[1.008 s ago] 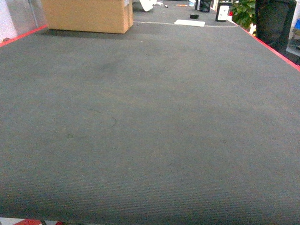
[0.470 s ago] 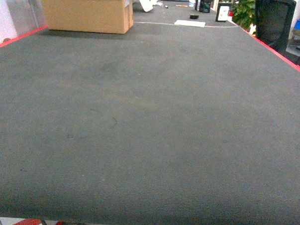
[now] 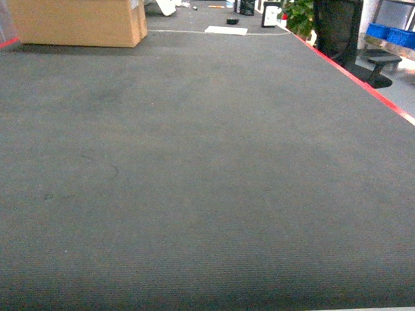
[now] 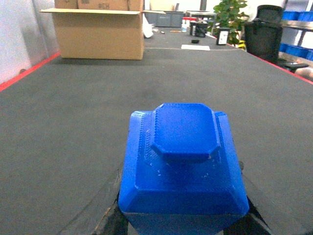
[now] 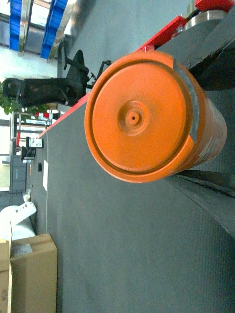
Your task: Sort blue parts and orange caps into right shelf containers
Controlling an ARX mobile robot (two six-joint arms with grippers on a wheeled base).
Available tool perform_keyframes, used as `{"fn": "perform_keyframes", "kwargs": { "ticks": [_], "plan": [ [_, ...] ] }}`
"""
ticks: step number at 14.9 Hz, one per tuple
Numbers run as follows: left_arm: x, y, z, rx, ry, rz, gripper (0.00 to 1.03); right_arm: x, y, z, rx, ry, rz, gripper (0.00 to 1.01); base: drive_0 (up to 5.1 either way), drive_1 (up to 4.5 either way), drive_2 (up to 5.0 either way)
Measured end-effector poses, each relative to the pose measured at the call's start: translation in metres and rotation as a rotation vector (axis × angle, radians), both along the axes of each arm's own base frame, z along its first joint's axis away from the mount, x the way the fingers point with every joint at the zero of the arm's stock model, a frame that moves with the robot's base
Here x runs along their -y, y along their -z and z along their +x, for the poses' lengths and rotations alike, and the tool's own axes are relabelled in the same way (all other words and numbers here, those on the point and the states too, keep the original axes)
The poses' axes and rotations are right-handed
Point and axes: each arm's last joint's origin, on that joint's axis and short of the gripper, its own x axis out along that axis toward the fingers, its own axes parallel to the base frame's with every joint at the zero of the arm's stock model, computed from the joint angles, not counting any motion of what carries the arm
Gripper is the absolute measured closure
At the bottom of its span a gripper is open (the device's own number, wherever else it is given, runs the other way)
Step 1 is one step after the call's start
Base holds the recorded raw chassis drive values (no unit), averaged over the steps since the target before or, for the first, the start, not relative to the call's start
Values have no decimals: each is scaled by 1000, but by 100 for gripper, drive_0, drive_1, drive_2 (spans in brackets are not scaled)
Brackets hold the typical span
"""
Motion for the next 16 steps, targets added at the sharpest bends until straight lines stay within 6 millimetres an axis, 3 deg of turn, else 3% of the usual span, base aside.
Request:
{"fn": "perform_keyframes", "kwargs": {
  "ticks": [16],
  "plan": [
    [0,0,0,0,1,0,60,0,0,0,0,-1,0,61,-159,-159,-159]
  ]
}}
